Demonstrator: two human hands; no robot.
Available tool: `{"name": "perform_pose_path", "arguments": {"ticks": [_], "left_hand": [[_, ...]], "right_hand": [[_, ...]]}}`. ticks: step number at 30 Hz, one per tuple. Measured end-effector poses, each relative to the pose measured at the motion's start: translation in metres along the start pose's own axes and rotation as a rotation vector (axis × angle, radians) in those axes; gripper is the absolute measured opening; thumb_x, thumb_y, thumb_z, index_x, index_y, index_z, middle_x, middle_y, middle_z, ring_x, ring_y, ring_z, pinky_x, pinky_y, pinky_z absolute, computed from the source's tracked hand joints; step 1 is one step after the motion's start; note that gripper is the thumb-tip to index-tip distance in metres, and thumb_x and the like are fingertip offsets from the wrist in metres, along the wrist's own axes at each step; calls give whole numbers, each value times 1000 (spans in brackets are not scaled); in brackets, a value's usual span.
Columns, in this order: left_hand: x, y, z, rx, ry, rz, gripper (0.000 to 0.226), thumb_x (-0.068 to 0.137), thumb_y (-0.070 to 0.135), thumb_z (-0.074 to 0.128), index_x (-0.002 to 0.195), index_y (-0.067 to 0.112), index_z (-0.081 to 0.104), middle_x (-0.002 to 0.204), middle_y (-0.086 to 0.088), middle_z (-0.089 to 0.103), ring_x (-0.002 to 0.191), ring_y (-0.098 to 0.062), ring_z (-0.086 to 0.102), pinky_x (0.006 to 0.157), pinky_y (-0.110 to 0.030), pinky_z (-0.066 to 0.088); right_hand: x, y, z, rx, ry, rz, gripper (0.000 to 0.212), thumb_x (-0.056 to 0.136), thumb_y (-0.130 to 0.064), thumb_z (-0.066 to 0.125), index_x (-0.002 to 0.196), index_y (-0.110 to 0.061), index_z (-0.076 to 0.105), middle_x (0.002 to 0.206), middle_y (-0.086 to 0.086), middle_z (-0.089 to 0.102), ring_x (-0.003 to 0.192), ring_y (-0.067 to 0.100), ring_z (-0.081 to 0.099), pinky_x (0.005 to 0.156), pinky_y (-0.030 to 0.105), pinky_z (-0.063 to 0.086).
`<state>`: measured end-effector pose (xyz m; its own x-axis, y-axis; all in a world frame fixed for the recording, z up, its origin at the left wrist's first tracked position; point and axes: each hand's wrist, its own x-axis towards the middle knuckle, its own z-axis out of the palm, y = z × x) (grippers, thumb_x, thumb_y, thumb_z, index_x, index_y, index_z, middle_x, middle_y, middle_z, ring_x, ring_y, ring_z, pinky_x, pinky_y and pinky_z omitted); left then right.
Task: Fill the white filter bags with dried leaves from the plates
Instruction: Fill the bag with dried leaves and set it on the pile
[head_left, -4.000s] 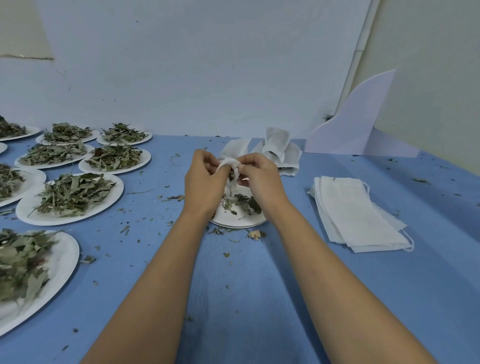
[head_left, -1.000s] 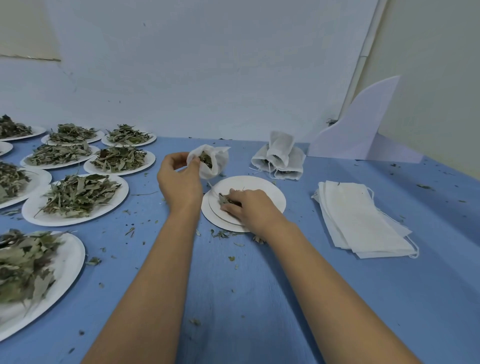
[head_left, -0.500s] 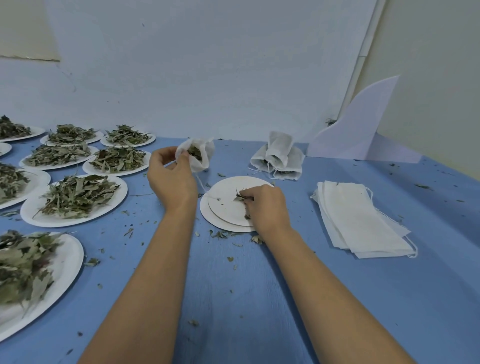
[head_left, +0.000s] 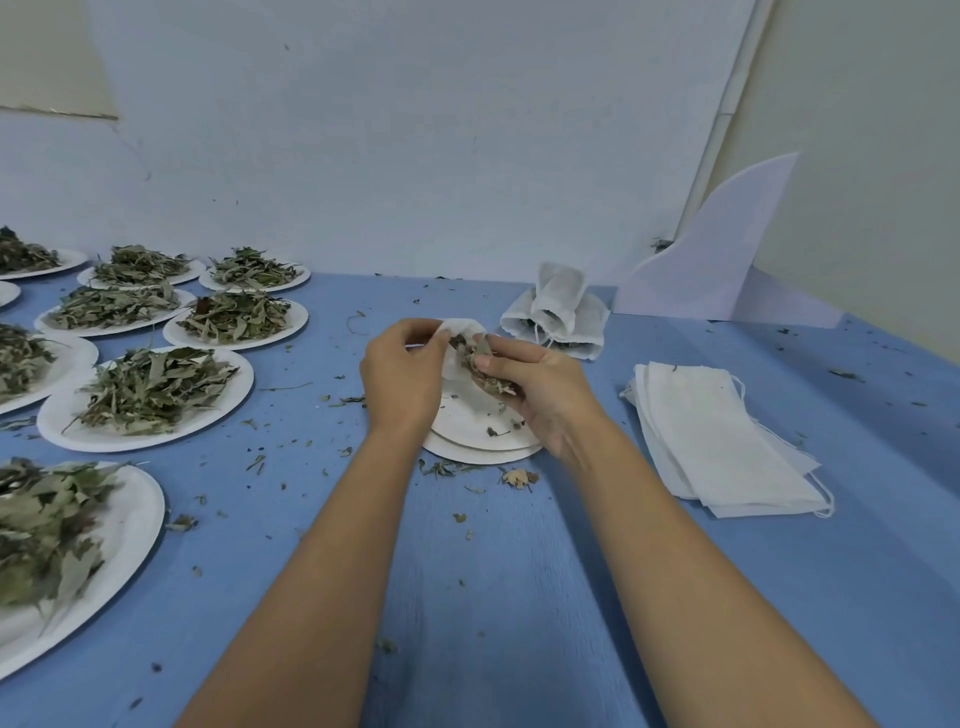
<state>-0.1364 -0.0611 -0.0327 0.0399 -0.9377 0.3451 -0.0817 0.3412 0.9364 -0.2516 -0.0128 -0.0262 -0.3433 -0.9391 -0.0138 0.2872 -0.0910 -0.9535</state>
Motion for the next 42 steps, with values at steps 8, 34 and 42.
{"name": "perform_pose_path", "arguments": {"ticks": [8, 34, 42], "left_hand": [[-5, 5, 2, -221, -322, -154, 11, 88, 7, 62, 84, 16, 67, 80, -5, 65, 79, -19, 60, 80, -36, 50], [-7, -5, 5, -41, -320, 19, 28, 75, 4, 74, 75, 19, 51, 69, -3, 50, 62, -15, 45, 61, -28, 41], [-4, -6, 1, 4, -288, 29, 25, 77, 1, 69, 72, 17, 51, 62, 1, 50, 59, -14, 45, 57, -26, 39]], "right_hand": [[8, 7, 3, -298, 271, -70, 21, 75, 0, 74, 88, -17, 74, 90, 6, 74, 91, 22, 69, 90, 37, 54], [-1, -3, 25, -347, 176, 42, 31, 91, -21, 38, 69, -22, 61, 86, -5, 69, 93, 20, 61, 97, 39, 44], [-9, -5, 33, -415, 190, 30, 25, 79, -16, 43, 84, 1, 60, 105, 22, 67, 85, 29, 62, 93, 50, 47]]}}
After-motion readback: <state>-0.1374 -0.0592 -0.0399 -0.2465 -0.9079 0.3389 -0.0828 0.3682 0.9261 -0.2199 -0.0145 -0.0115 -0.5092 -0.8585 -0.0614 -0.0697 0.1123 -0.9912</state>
